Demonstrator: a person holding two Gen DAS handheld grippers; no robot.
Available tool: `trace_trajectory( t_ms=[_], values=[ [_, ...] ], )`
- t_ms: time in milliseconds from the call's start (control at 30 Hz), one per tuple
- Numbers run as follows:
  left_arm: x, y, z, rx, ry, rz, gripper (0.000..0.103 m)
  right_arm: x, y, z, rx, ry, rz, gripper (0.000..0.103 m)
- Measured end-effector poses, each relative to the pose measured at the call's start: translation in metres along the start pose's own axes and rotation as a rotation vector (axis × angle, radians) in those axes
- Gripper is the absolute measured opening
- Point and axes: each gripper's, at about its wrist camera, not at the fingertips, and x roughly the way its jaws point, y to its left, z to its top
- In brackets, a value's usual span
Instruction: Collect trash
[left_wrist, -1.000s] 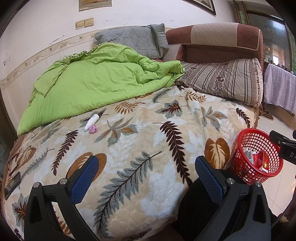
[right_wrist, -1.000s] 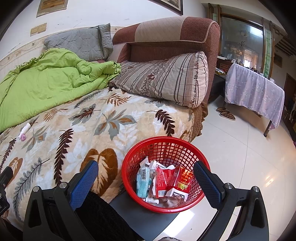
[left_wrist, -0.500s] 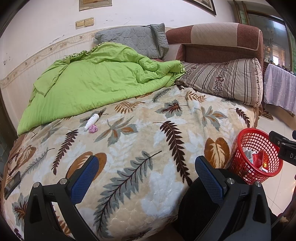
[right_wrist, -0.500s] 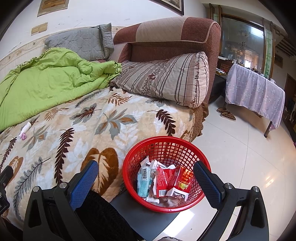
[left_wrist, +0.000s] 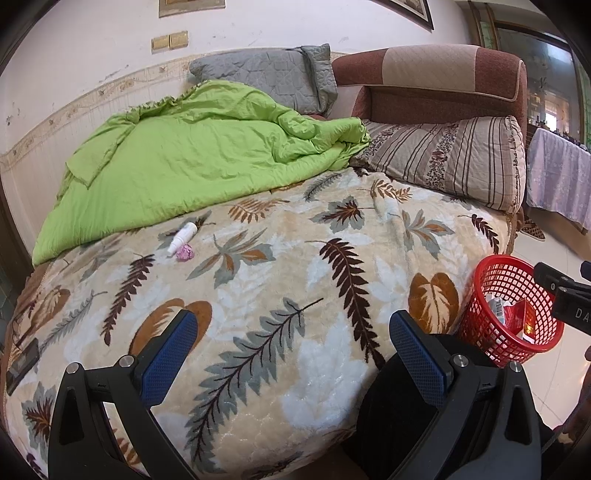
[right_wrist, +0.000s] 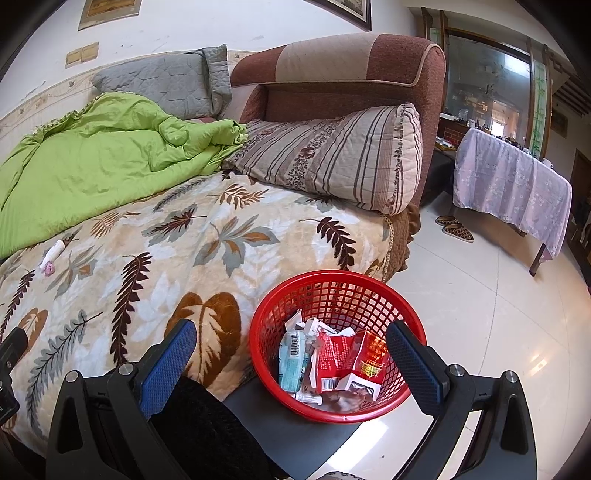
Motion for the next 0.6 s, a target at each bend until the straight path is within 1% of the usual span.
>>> trace_trajectory(
  t_ms=[100, 167, 233, 300, 400, 467, 500, 533, 600],
  values=[
    [0.009, 0.008, -0.005, -0.043, 0.054, -0.026, 0.103, 0.004, 0.002, 0.006, -0.005, -0.009, 0.009, 0.103],
    [0.019, 0.022, -0.009, -0.089, 0.096, -0.006, 0.103, 0.008, 0.009, 0.014, -0.035, -0.019, 0.027, 0.103],
    [0.028, 0.041, -0.011, -0.145, 0.127, 0.025, 0.103, 0.013, 0.025, 0.027, -0.099, -0.033, 0.054, 0.103],
    [0.039, 0.065, -0.012, -0.209, 0.160, 0.073, 0.103, 0.019, 0.047, 0.042, -0.156, -0.054, 0.094, 0.103],
    [0.052, 0.109, -0.018, -0.318, 0.213, 0.149, 0.103, 0.030, 0.082, 0.058, -0.211, -0.037, 0.182, 0.103],
    [0.062, 0.136, -0.022, -0.376, 0.253, 0.219, 0.103, 0.043, 0.117, 0.065, -0.264, -0.031, 0.250, 0.103],
    [0.067, 0.147, -0.024, -0.390, 0.273, 0.264, 0.103, 0.051, 0.134, 0.068, -0.281, -0.018, 0.267, 0.103],
    [0.072, 0.156, -0.027, -0.401, 0.295, 0.326, 0.103, 0.058, 0.148, 0.069, -0.291, 0.000, 0.279, 0.103],
    [0.082, 0.168, -0.030, -0.414, 0.329, 0.407, 0.103, 0.078, 0.179, 0.069, -0.315, 0.047, 0.302, 0.103]
  ],
)
